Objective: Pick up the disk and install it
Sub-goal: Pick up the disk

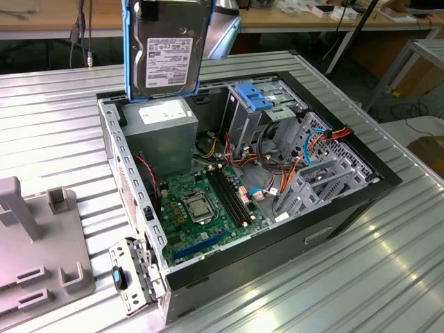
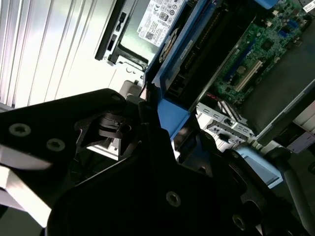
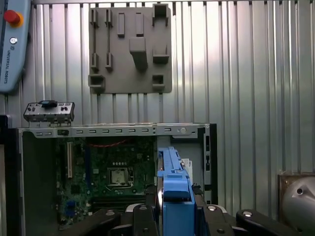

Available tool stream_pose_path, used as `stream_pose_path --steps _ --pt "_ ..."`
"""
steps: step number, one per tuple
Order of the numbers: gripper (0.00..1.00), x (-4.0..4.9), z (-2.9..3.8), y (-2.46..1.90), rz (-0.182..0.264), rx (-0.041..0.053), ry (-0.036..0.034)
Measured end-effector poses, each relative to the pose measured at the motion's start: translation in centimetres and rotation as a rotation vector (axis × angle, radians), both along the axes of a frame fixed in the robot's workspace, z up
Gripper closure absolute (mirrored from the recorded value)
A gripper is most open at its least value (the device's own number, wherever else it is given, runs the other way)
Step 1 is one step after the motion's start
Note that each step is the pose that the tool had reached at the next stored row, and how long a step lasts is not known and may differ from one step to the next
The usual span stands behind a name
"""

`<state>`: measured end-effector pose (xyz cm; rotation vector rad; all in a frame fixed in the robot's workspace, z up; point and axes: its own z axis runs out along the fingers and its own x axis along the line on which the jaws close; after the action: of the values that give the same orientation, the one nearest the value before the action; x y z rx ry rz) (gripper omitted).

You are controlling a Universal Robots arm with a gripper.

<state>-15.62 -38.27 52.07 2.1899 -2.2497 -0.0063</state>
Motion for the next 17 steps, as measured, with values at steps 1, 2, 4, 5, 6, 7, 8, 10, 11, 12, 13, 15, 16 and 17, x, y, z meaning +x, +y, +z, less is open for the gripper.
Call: stream_pose_path --steps 1,2,4,5,6,7,8,10,11,12,13,15,16,17 --pt "0.63 0.72 -0.07 0.0 0.0 0.0 0.0001" --pt "0.63 1.2 -0.1 0.0 0.0 -0.0001 0.0001" --pt "0.63 2.21 -0.18 0.0 0.0 -0.0001 0.0001" --pt "0.63 2.63 -0.23 0.0 0.0 0.0 0.0" --pt "0.63 3.09 -0.27 0.0 0.0 0.0001 0.0" --pt "0.63 3.53 -0.31 0.0 0.0 0.0001 0.0" --pt "0.63 4.01 -0.36 0.0 0.0 0.0 0.0" --pt "0.63 5.04 -0.44 0.0 0.0 -0.0001 0.0001" --pt "0.63 5.11 -0.44 0.0 0.0 -0.0002 0.0002" --pt "0.63 5.11 -0.44 0.0 0.0 -0.0001 0.0001" --pt "0.63 5.11 -0.44 0.0 0.0 0.0 0.0001" --pt "0.63 5.13 -0.45 -0.03 0.0 -0.0002 0.0" --pt "0.63 5.13 -0.46 -0.14 0.0 -0.0004 0.0" --pt "0.63 5.15 -0.49 -0.51 0.0 -0.0006 0.0001"
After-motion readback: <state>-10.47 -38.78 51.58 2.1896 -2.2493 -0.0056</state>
